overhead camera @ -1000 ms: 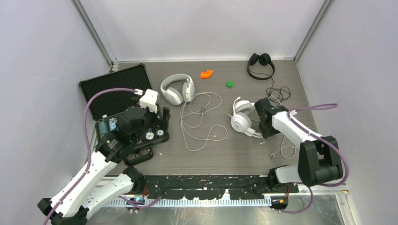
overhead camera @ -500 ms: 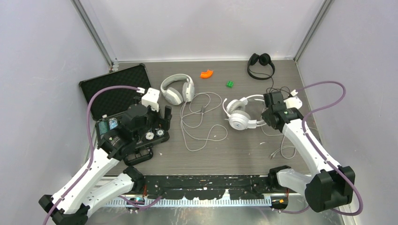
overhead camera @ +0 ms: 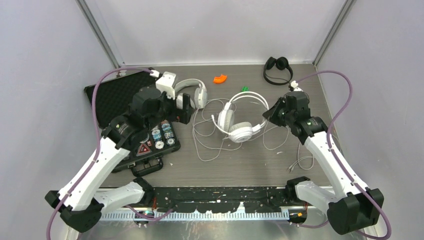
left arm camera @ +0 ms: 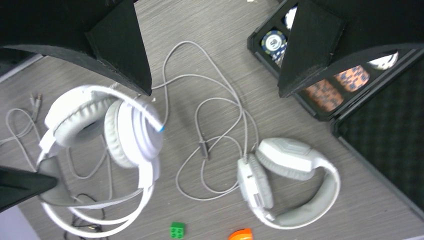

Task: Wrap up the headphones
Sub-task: Pick up the headphones from the center of the board.

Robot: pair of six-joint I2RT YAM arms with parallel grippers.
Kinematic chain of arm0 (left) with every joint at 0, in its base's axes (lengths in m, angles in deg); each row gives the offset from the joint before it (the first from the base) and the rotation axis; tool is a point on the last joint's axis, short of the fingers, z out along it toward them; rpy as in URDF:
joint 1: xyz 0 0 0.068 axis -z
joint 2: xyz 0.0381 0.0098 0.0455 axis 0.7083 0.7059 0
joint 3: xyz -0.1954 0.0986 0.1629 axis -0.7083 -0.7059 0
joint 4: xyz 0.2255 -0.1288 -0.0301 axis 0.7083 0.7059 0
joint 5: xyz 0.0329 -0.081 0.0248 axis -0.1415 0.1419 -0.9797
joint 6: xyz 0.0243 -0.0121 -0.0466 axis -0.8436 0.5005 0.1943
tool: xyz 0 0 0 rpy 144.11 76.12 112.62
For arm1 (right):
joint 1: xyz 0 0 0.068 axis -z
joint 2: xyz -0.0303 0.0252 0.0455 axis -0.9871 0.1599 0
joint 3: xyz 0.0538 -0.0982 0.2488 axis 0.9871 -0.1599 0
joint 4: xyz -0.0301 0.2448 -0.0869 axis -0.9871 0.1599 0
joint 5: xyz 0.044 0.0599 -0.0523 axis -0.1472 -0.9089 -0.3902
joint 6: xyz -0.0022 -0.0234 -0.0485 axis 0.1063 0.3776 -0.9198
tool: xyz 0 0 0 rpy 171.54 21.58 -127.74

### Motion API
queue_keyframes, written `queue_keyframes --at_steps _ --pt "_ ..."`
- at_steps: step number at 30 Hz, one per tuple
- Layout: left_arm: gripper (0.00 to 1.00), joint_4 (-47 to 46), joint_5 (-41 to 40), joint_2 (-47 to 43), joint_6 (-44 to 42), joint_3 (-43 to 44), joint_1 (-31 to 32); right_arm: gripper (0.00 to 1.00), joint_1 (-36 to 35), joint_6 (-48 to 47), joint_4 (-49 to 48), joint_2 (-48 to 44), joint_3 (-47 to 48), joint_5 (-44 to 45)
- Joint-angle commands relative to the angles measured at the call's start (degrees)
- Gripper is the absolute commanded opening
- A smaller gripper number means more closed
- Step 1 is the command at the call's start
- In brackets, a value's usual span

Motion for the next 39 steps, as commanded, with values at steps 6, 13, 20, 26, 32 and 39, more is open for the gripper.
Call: queue_keyframes --at_steps 6,13,20,26,32,39 --pt "1.0 6.27 14.68 13.43 -7.58 12.27 0.15 0.0 -4.16 -2.6 -11.14 -1.28 1.46 -21.3" --pt "1.0 6.37 21.76 21.16 -19.1 16.62 1.63 0.0 -10.21 -3.67 -16.4 -1.6 0.41 -27.28" --pt "1.0 8.17 23.19 25.75 -22.86 20.11 5.2 0.0 -11.29 -2.64 -17.04 -2.21 -0.25 -29.5" --pt "0.99 7.94 18.33 30.32 -26.12 20.93 7.33 0.0 -11.53 -1.53 -17.21 -2.2 -0.02 -30.26" --pt "0.84 6.49 13.89 33.65 -29.2 20.52 9.54 0.0 -11.53 -0.14 -18.11 -0.95 -0.66 -30.04" --pt "0.2 3.54 13.62 34.32 -27.88 18.25 10.16 0.0 -11.69 1.06 -18.09 -0.68 -1.01 -28.34"
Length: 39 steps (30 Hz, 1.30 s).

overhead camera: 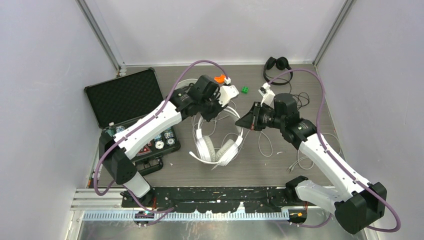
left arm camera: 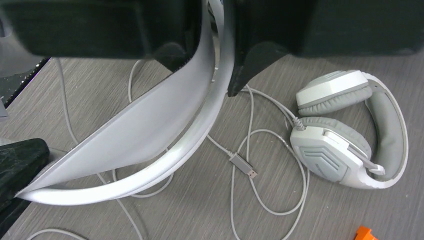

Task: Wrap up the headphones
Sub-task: Pick up the headphones from the center of the board.

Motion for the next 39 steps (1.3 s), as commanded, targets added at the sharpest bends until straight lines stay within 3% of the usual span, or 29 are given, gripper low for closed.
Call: queue_keyframes --at_steps 1,5,15,18,25,31,39 --pt "0.13 -3.27 0.19 -0.94 1.01 -1.01 1.2 0.0 -0.41 3.72 -5.62 -0.55 0.96 0.05" --pt "0.0 -4.29 -2.58 -3.06 3.12 -3.96 1.2 0.05 -0.42 4.21 -4.75 -0.29 0.93 2.13" --pt "0.0 -9.98 -17.63 -11.3 10.86 -8.43 1.2 0.61 -0.4 8.47 -1.0 -2.84 3.75 9.01" --pt "0.0 -10.01 -23.06 -12.65 12.93 -8.06 1.2 0.72 -0.41 10.98 0.88 -3.42 5.42 10.14" --pt "0.0 -12.28 -31.96 -14.35 18.54 -8.19 1.2 0.79 -1.14 13.29 5.16 -4.25 8.92 12.21" --pt "0.0 -11.82 -36.52 -13.07 21.47 -5.83 1.2 0.84 -9.03 12.66 10.84 -4.38 11.91 31.25" --pt "0.0 -8.74 -38.83 -9.28 22.49 -2.4 1.2 0.87 -17.24 15.7 15.23 2.52 14.0 42.5"
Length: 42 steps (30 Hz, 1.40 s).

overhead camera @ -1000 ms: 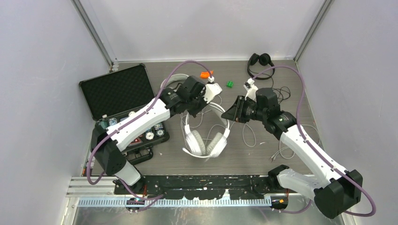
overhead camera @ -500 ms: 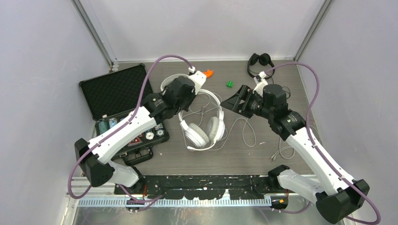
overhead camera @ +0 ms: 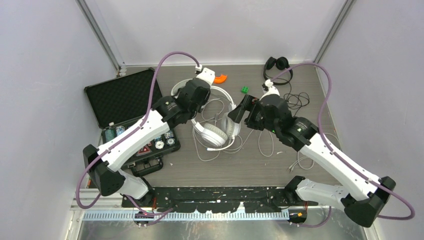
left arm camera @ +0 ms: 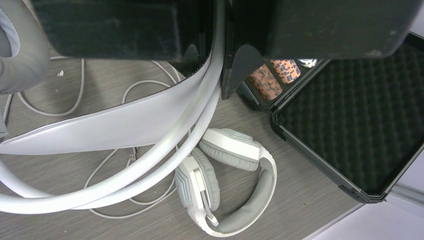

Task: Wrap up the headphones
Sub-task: Pick up the headphones from the center of the board.

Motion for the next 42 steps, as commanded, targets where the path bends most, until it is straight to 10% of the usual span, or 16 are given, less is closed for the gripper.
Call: queue_keyframes --at_steps 1,8,18,26,42 --pt "0.0 -2.19 -2.2 0.92 3.24 4.28 0.02 0.87 -2.47 2.79 1.54 3.67 1.89 9.91" --pt "0.0 -3.25 -2.25 0.62 5.13 3.34 0.02 0.81 -6.22 4.16 -0.03 9.64 2.38 13.53" --pt "0.04 0.0 3.85 0.07 10.87 0.59 -0.07 0.16 -6.68 3.63 -0.42 9.3 3.32 13.36" --pt "0.48 2.13 10.92 -0.41 7.65 -1.22 -0.07 0.11 -6.6 0.39 2.2 10.08 4.96 12.08" --pt "0.73 7.13 15.34 6.34 -3.93 6.68 -1.37 0.09 -6.66 -0.02 1.75 10.48 4.72 8.27"
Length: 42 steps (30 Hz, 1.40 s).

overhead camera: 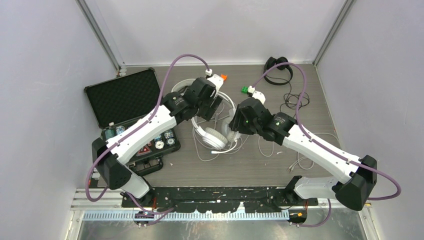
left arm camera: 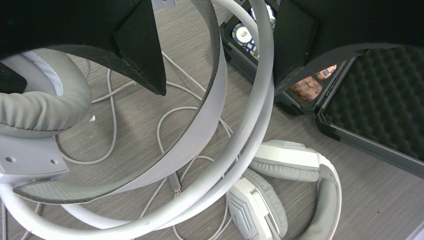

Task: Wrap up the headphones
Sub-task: Pick up the headphones from the center of the board.

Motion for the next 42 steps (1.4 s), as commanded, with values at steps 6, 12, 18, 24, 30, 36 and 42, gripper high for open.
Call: queue_keyframes --at_steps 6,12,18,24,30,36,42 --pt "0.73 0.05 6.21 1.26 -8.69 3.12 -1.05 0.07 0.14 -0.64 -5.87 -1.07 2.15 -2.95" --pt "0.73 0.35 8.67 2.14 -11.66 4.82 -1.47 0.06 0.1 -1.37 -6.44 -0.39 2.1 -4.49" --pt "0.74 1.53 11.73 3.22 -12.27 7.08 -2.57 0.06 0.12 -1.85 -7.09 0.21 1.61 -5.29" --pt "0.79 2.32 15.45 3.04 -12.3 7.85 -2.58 0.05 0.09 -0.99 -7.62 0.55 1.16 -4.86" --pt "0.68 4.96 11.18 3.39 -14.41 8.6 -2.57 0.05 0.1 -1.3 -7.8 -0.22 0.67 -4.39" --pt "0.23 4.61 12.71 4.51 -14.97 8.58 -2.58 0.07 0.1 -2.42 -9.47 -0.15 0.48 -6.48" --pt "0.0 3.08 8.91 3.17 -13.21 6.46 -2.58 0.39 0.31 -4.15 -9.65 -0.44 1.56 -5.42"
